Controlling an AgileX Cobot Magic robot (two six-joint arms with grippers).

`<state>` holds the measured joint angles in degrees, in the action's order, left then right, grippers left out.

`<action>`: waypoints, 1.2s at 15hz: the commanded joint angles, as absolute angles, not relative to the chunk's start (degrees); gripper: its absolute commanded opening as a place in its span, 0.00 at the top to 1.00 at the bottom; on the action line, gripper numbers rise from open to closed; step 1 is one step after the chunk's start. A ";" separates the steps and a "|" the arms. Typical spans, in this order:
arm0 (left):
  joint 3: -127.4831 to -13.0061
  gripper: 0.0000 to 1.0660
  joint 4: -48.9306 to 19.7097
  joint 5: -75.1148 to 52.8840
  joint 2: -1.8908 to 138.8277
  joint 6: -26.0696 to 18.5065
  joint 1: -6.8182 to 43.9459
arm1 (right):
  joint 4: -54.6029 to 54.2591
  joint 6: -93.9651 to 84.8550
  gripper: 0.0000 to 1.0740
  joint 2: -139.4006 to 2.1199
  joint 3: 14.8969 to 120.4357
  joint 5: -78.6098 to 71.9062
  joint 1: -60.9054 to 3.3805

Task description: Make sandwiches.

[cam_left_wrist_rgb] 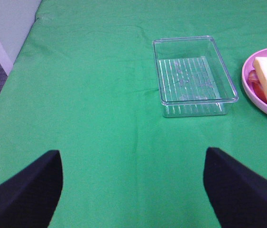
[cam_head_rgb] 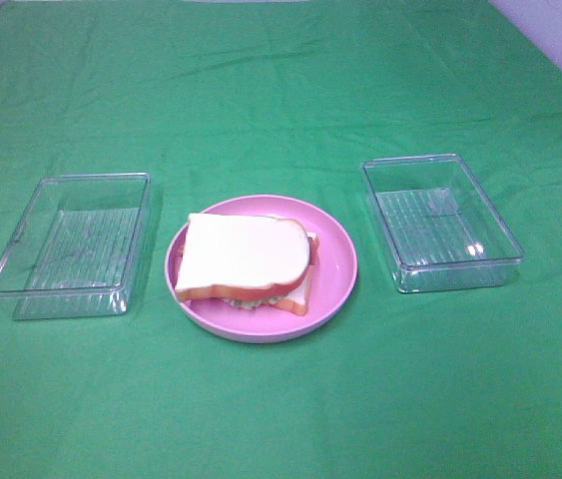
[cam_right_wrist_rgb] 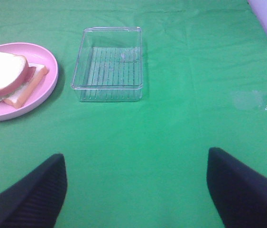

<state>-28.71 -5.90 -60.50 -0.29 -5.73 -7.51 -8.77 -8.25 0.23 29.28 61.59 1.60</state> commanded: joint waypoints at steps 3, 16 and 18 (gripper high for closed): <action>-28.59 0.27 -6.19 -59.93 -1.60 -5.90 -7.62 | -9.11 -8.25 0.29 1.15 29.05 60.91 1.95; -28.59 0.27 -6.19 -59.93 -1.43 -5.90 -7.62 | -9.28 -8.25 0.29 1.15 29.05 60.91 1.95; -28.59 0.27 -6.19 -59.93 -1.43 -5.90 -7.62 | -9.28 -8.25 0.29 1.15 29.05 60.91 1.95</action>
<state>-28.71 -5.90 -60.50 -0.29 -5.79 -7.51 -9.17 -8.25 0.34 29.28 61.59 1.60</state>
